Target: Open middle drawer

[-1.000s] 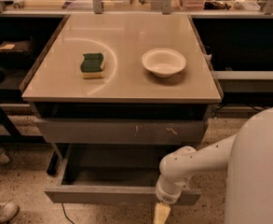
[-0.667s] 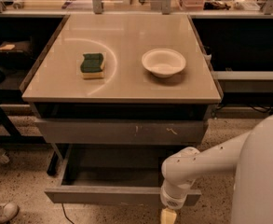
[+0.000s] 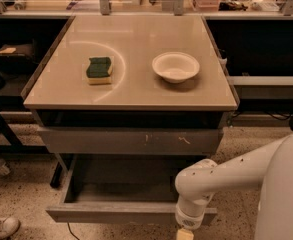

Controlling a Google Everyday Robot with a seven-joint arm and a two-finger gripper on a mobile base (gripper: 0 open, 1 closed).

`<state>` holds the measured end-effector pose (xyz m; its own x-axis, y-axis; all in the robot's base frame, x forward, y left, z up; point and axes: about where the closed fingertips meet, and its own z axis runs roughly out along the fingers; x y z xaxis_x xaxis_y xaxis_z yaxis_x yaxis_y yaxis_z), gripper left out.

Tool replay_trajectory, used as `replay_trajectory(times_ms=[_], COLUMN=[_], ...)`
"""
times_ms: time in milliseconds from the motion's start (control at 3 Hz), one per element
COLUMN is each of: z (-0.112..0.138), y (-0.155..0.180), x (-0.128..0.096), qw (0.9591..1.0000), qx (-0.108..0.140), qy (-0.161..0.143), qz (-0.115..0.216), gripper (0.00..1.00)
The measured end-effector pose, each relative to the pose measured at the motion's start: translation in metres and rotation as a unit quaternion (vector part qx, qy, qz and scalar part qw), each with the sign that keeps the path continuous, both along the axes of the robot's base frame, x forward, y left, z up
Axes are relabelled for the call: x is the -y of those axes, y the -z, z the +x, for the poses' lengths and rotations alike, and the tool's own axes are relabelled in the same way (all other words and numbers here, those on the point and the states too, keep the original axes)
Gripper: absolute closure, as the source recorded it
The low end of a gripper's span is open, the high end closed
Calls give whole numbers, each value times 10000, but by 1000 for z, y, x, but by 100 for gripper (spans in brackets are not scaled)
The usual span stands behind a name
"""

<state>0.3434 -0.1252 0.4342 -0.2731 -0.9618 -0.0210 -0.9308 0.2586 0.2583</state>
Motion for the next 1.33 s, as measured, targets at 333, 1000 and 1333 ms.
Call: replay_trajectory(times_ms=[333,1000,1333], z=[-14,-42,-60], y=[-5,-7,-7], x=[5,16,27], qw=[9998,9984,9967], qx=[-162,-529,-732], qy=[69,208,363], qz=[41,78,29], gripper=[0,0,0])
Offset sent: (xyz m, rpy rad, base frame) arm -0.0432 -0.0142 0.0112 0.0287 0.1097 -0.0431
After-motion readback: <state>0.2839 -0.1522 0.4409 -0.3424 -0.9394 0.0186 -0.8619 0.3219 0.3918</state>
